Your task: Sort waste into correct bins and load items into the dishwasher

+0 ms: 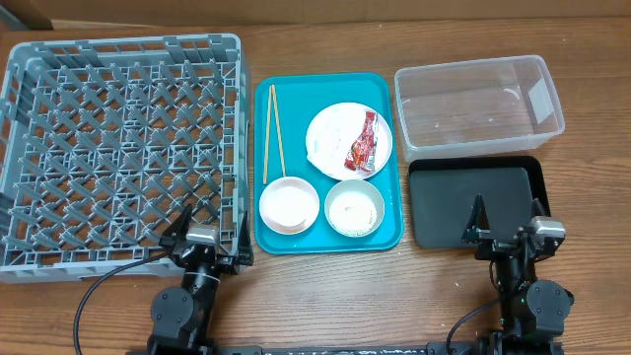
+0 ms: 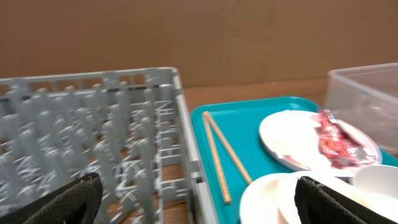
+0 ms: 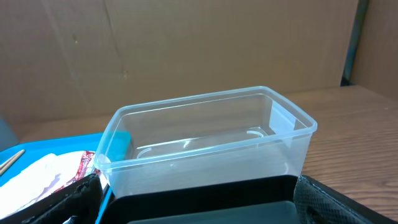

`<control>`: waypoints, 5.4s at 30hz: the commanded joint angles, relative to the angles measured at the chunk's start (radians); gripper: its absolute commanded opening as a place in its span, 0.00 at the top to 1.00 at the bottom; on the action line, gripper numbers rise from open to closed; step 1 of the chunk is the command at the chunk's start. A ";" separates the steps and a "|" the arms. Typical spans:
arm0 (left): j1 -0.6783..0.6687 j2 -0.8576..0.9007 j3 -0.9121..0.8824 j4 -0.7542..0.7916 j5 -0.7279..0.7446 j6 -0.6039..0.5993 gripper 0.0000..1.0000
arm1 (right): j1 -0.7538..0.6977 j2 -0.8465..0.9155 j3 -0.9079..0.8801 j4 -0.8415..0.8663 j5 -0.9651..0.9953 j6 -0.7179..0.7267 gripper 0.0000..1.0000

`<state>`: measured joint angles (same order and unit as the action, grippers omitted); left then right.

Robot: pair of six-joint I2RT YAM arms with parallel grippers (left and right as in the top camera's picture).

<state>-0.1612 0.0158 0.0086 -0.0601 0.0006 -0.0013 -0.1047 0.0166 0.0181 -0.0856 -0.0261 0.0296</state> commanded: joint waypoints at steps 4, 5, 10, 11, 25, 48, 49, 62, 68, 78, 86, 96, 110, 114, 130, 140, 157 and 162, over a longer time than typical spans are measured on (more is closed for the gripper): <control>0.005 -0.005 -0.003 0.084 0.129 -0.006 0.00 | -0.004 -0.007 -0.010 0.050 -0.082 0.000 0.00; 0.005 -0.005 -0.003 0.109 0.131 -0.006 0.00 | -0.004 -0.007 -0.010 0.065 -0.112 0.000 0.00; 0.005 -0.005 0.006 0.233 0.130 -0.051 0.00 | -0.004 -0.007 0.008 0.135 -0.276 0.105 0.00; 0.006 -0.005 0.019 0.243 0.124 -0.076 0.00 | -0.004 -0.005 0.028 0.127 -0.286 0.173 0.00; 0.003 0.814 1.149 -0.713 0.313 -0.111 0.00 | -0.004 0.675 1.014 -0.653 -0.395 0.208 0.00; 0.092 1.294 1.450 -1.178 0.190 -0.490 0.05 | 0.499 1.279 1.225 -0.865 -0.320 0.370 0.21; 0.115 1.282 1.453 -1.182 0.190 -0.490 0.05 | 0.558 1.306 1.225 -0.846 -0.261 0.397 0.24; 0.226 1.229 1.453 -1.345 0.118 -0.348 0.02 | 0.827 1.668 1.225 -0.588 -0.057 0.495 0.41; 0.226 1.229 1.453 -1.347 0.119 -0.327 0.01 | 0.840 1.746 1.225 -0.550 -0.129 0.495 0.47; 0.226 1.232 1.453 -1.335 0.120 -0.327 0.00 | 0.896 1.770 1.225 -0.534 -0.061 0.491 0.58; 0.226 1.233 1.453 -1.332 0.120 -0.327 0.00 | 0.866 1.710 1.249 -0.559 -0.020 0.491 0.94; 0.231 1.233 1.453 -1.196 0.595 -0.188 0.00 | 0.645 1.403 1.289 -0.641 -0.431 0.367 0.96; 0.227 1.385 1.453 -0.950 1.580 -0.140 0.00 | 0.428 1.297 1.288 -0.538 -1.065 0.134 0.96; 0.180 1.411 1.453 -0.968 1.581 -0.142 0.00 | 0.432 1.298 1.288 -0.388 -1.145 0.203 0.96; 0.089 1.413 1.453 -0.964 1.581 -0.144 0.24 | 0.487 1.321 1.288 -0.282 -0.995 0.259 0.96; 0.089 1.411 1.453 -0.968 1.581 -0.180 0.20 | 0.487 1.321 1.288 -0.250 -0.924 0.260 0.96; 0.110 1.379 1.454 -0.961 1.360 -0.222 0.44 | 0.432 1.317 1.289 -0.315 -0.863 0.256 0.21; 0.219 1.300 1.454 -1.030 1.098 -0.278 0.47 | 0.384 1.317 1.289 -0.503 -0.723 0.256 0.21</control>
<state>-0.0212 1.3972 1.4448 -1.0546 1.3216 -0.2287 0.3069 1.3411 1.2896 -0.5316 -0.8642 0.2878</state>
